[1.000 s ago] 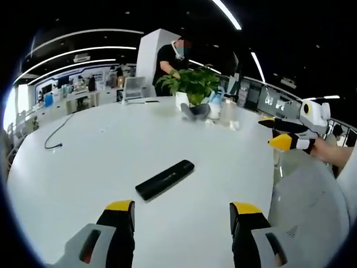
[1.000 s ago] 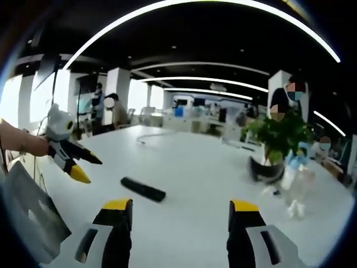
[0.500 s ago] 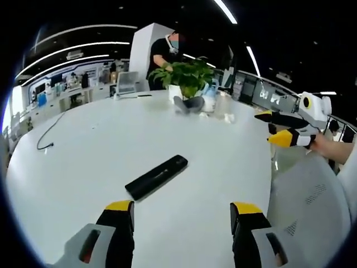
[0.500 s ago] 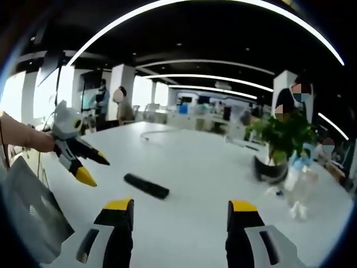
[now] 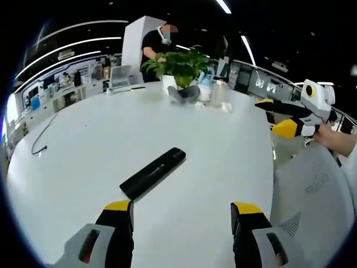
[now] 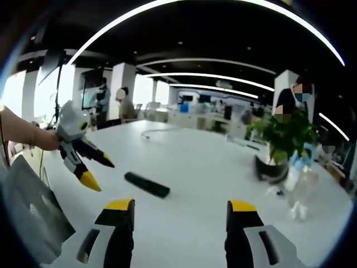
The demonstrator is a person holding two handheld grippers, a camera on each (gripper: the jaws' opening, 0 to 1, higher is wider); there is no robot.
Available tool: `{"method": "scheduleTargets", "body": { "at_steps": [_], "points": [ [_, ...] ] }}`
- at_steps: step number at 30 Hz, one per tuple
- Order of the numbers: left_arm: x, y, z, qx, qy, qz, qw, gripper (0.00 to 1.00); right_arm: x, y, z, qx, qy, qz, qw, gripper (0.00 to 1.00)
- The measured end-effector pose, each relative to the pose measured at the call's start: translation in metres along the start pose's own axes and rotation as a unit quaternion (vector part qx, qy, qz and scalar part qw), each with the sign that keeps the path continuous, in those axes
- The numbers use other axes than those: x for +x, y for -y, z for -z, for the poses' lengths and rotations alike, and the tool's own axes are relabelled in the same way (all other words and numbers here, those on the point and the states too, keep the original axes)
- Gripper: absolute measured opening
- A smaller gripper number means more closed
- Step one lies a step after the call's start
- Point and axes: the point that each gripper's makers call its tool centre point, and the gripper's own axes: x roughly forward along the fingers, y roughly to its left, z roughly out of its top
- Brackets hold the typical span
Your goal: Press the specified remote control buttons in sequence, fully releasing each button before pressing the next.
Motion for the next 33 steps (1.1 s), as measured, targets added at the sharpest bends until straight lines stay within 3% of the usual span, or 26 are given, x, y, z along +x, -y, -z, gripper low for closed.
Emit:
{"method": "scheduleTargets", "body": {
  "at_steps": [13, 28, 33],
  "points": [
    [0.006, -0.007, -0.004, 0.008, -0.013, 0.007, 0.9999, 0.74, 0.001, 0.000, 0.001, -0.001, -0.002, -0.003, 1.0000, 0.65],
    [0.024, -0.013, 0.012, 0.024, -0.047, 0.017, 0.9984, 0.73, 0.002, -0.001, 0.002, -0.004, -0.006, -0.004, 1.0000, 0.64],
    [0.026, -0.019, 0.009, 0.023, -0.047, 0.019, 0.9985, 0.72, 0.002, -0.001, 0.003, -0.004, -0.008, -0.005, 1.0000, 0.64]
  ]
}}
